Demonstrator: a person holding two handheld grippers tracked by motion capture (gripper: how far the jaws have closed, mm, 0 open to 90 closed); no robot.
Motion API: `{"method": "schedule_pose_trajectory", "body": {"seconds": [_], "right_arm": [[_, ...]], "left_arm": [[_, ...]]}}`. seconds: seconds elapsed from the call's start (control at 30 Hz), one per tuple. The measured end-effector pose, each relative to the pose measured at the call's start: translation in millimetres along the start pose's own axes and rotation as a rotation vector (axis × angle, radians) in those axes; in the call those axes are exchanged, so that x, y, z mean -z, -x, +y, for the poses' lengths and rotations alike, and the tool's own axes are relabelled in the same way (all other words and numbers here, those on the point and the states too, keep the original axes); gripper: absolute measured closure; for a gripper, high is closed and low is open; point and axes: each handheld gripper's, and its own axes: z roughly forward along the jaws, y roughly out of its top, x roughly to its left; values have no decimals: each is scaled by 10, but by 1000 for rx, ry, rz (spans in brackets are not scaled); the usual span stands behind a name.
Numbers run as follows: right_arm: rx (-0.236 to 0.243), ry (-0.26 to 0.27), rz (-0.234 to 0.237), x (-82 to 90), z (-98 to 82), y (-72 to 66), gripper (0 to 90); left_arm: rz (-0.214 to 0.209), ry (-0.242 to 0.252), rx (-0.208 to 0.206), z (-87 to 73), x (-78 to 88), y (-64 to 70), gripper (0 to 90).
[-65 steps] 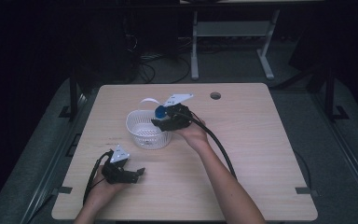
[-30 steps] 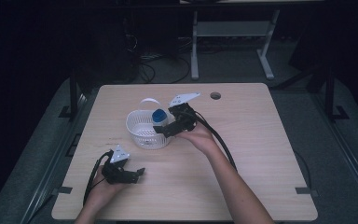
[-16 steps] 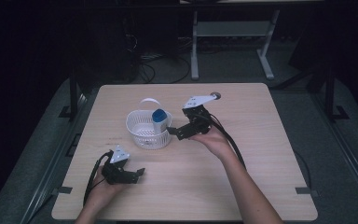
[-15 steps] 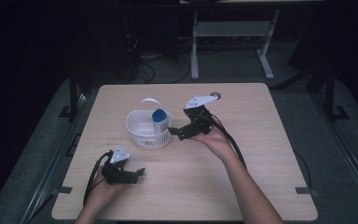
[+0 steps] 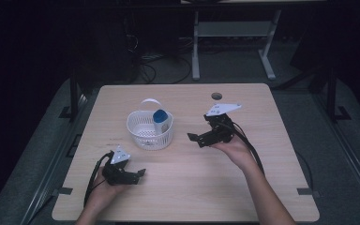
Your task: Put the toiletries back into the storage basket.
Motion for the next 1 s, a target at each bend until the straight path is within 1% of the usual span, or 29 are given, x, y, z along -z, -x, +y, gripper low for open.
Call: {"method": "schedule_pose_trajectory", "body": {"seconds": [0.03,0.07,0.1,0.17,0.2,0.27,0.3,0.33,0.4,0.43,0.53,0.57,0.63,0.7,0.77,0.8,0.83,0.87,0.9,0.93,1.0], "right_arm": [[-8,0,-11,51,-53,25,8],[-8,0,-11,51,-53,25,8],[-16,-1,-21,104,-103,49,8],[-21,1,-26,132,-128,62,8],[-30,1,-36,185,-181,89,8],[-42,-4,-45,234,-236,117,8],[-39,-2,-52,260,-264,131,8],[-39,-2,-52,260,-264,131,8],[-53,1,-61,316,-312,153,8],[-57,2,-68,369,-361,170,9],[-64,-11,-89,436,-448,193,8],[-64,-11,-89,436,-448,193,8],[-79,-21,-108,509,-553,219,8],[-86,-31,-116,532,-586,225,8],[-90,-43,-134,582,-657,238,8],[-100,-53,-144,638,-731,255,8],[-100,-53,-144,638,-731,255,8],[-104,-58,-151,666,-768,262,8],[-115,-59,-162,724,-852,279,8],[-115,-59,-162,724,-852,279,8],[-129,-66,-178,793,-948,301,8]], "left_arm": [[0,0,0,0,0,0,134],[0,0,0,0,0,0,133],[-1,0,1,0,0,0,133],[-1,1,1,0,0,0,133],[-1,1,1,0,0,0,133],[-1,1,2,0,-1,1,133],[-1,1,2,0,-1,1,133],[-1,1,2,0,-1,1,133],[-1,2,3,0,-1,2,133],[0,3,5,0,-2,3,133],[-3,0,3,0,0,2,133],[-3,0,3,0,0,2,133],[-1,4,5,-1,-2,4,133],[-1,4,6,-1,-3,4,133],[-1,5,7,-2,-3,5,133],[-1,5,7,-1,-3,4,133],[-1,5,6,-1,-3,4,133],[-1,2,3,-1,-1,2,133],[-1,2,3,-1,-1,2,133],[-1,2,3,-1,-1,2,133],[-1,2,3,-1,-1,2,133]]}}
